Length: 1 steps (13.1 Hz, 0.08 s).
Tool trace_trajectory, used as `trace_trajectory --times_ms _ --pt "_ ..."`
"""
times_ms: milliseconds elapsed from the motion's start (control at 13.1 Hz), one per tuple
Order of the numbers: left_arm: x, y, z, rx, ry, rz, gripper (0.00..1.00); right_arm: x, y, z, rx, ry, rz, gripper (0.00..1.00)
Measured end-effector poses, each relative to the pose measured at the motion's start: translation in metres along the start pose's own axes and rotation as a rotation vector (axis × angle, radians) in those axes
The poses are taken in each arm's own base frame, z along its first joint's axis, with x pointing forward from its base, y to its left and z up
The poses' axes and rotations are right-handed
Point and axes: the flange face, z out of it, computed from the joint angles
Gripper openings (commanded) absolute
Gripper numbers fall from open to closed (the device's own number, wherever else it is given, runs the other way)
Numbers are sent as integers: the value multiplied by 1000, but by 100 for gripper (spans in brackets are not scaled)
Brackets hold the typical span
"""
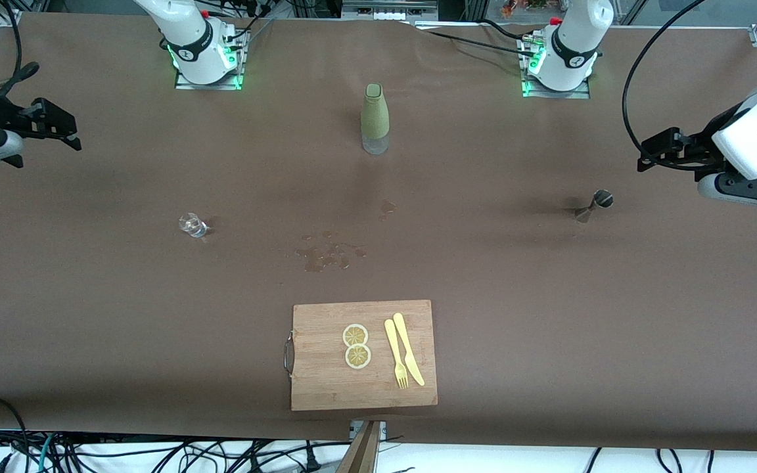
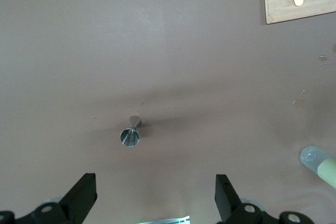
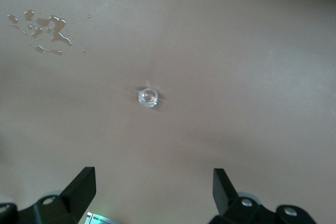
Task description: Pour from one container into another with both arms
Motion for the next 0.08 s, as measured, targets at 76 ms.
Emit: trace_trajectory --times_ms 76 --pt "0 -1 0 0 0 -1 100 1 -3 0 0 0 -3 99"
